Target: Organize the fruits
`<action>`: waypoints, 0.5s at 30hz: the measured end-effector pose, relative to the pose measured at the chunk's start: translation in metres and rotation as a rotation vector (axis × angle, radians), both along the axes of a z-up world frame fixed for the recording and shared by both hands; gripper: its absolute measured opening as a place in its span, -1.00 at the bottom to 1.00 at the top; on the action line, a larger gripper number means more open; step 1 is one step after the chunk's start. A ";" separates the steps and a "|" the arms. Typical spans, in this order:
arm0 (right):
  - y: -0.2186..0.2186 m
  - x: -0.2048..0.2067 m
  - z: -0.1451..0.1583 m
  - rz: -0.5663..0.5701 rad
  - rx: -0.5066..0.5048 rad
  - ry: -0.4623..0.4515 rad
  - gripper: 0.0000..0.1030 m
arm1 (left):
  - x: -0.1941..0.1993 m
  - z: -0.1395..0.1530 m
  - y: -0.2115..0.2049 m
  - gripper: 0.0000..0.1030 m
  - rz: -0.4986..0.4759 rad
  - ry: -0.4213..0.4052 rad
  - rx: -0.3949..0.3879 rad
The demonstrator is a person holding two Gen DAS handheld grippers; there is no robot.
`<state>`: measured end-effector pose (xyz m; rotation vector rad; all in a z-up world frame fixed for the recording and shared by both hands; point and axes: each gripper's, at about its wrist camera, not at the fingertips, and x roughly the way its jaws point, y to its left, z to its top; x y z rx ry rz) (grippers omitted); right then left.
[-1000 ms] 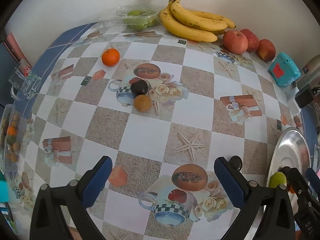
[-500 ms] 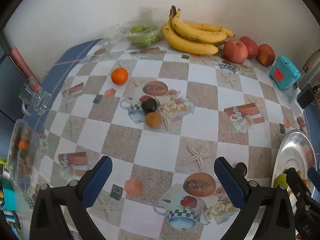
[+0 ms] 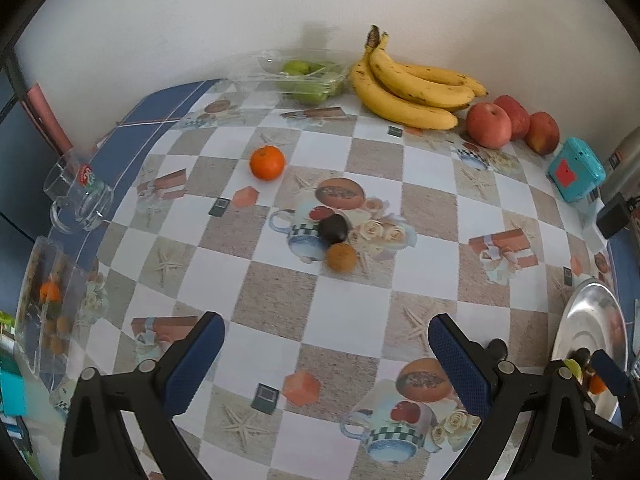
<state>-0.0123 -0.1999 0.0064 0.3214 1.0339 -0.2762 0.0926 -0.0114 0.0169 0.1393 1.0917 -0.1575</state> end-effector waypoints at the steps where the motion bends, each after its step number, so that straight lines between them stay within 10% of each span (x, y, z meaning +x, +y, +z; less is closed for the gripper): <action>1: 0.003 0.002 0.000 0.005 0.005 0.001 0.73 | 0.001 0.000 0.002 1.00 0.003 0.000 0.003; 15: 0.053 0.033 -0.006 0.058 -0.023 0.043 0.73 | 0.021 0.006 0.046 1.00 0.089 0.005 -0.054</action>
